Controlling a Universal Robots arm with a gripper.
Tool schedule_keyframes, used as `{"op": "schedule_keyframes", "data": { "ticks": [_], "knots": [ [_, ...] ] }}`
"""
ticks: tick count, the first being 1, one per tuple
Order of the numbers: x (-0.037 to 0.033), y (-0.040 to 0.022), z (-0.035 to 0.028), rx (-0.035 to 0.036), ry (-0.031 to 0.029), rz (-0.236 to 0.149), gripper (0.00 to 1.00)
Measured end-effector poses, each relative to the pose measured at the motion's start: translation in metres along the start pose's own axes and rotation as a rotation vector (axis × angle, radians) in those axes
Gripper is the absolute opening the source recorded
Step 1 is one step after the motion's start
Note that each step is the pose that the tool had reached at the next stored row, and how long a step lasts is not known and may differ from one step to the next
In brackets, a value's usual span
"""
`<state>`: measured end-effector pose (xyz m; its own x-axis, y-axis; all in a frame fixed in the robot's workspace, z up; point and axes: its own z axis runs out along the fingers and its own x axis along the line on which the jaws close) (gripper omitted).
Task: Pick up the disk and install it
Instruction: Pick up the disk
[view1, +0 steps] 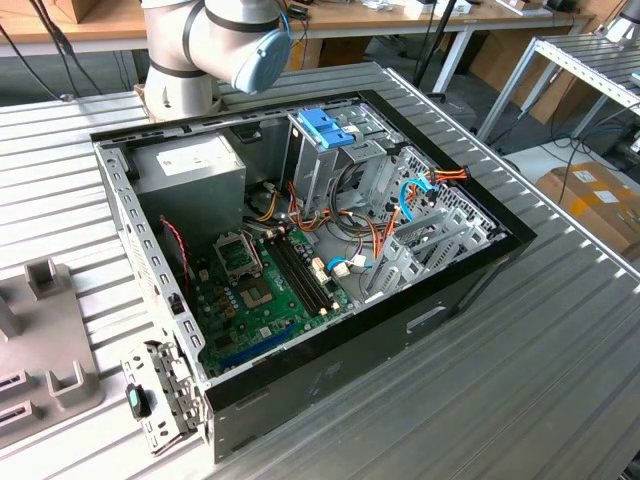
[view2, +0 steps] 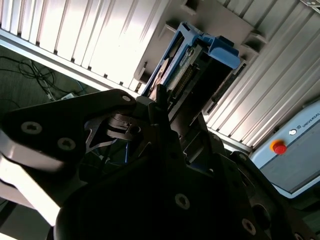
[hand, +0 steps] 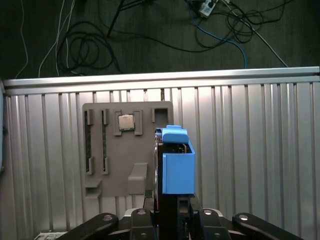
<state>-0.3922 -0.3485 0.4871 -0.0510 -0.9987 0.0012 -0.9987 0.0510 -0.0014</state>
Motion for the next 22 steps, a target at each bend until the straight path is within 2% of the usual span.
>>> {"op": "schedule_keyframes", "data": {
  "ticks": [2,4,5,13,15,17,22],
  "knots": [
    [-0.0003,-0.0049,0.0000,0.0000,0.0000,0.000,0.35],
    [-0.0009,-0.0184,0.0000,0.0000,0.0000,0.000,0.35],
    [-0.0011,-0.0222,0.0000,-0.0001,0.0000,0.000,0.35],
    [-0.0023,-0.0460,0.0001,-0.0001,0.0000,0.000,0.35],
    [-0.0027,-0.0528,0.0001,0.0000,0.0000,0.000,0.35],
    [-0.0032,-0.0627,0.0001,0.0000,0.0000,0.000,0.35],
    [-0.0033,-0.0641,0.0001,0.0000,0.0000,0.000,0.35]
  ]
}}
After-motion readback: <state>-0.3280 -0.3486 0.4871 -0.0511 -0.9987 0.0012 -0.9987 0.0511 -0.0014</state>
